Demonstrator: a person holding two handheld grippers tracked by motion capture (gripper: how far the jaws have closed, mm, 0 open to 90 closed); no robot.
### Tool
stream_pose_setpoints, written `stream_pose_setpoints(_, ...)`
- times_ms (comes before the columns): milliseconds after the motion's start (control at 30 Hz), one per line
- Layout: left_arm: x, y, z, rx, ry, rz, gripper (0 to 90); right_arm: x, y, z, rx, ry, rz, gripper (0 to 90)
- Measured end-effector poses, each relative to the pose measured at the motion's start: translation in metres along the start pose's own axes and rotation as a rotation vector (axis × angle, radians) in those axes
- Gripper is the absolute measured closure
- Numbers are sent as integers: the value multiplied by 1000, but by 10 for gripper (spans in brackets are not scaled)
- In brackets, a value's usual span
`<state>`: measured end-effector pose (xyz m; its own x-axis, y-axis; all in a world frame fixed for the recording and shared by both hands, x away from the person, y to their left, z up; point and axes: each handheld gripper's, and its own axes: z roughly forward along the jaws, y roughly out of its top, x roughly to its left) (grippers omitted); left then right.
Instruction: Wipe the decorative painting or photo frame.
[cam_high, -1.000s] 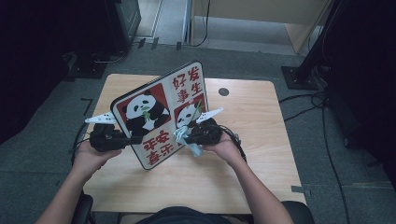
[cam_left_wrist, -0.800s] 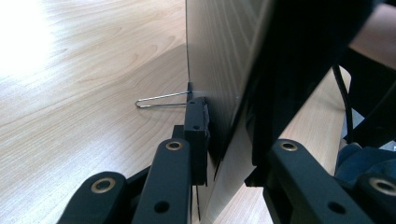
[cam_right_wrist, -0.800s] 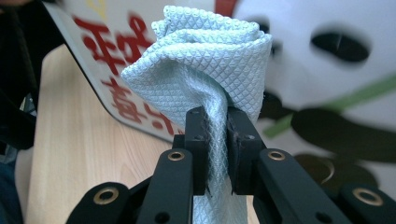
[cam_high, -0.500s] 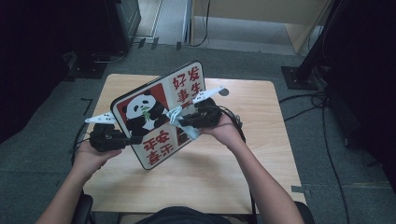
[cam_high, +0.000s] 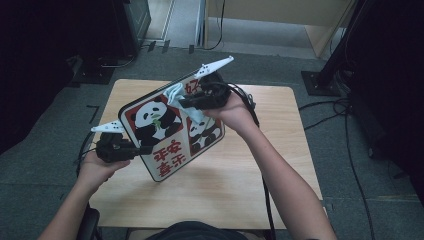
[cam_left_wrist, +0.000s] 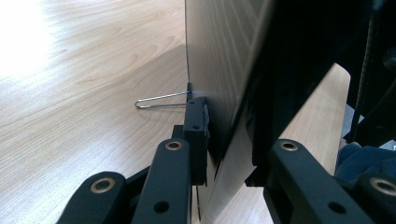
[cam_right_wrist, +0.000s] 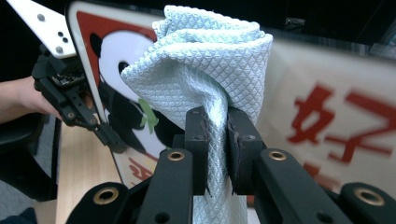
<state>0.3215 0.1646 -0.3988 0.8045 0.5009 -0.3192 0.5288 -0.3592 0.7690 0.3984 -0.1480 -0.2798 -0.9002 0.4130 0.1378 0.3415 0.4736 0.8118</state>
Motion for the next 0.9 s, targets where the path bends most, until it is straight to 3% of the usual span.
stream_pose_setpoints(200, 0, 0, 0, 0, 0, -3, 767, 4, 23, 0, 10, -4, -42, 807)
stream_pose_setpoints(333, 0, 0, 0, -1, 1, -2, 768, 3, 30, 6, 18, 4, -49, 806)
stream_pose_setpoints(500, 0, 0, 0, -1, 2, -11, 771, -1, 24, 15, 22, 29, -72, 807)
stream_pose_setpoints(900, 0, -1, 0, -1, 3, -11, 770, -8, 4, 21, 16, 62, -34, 806)
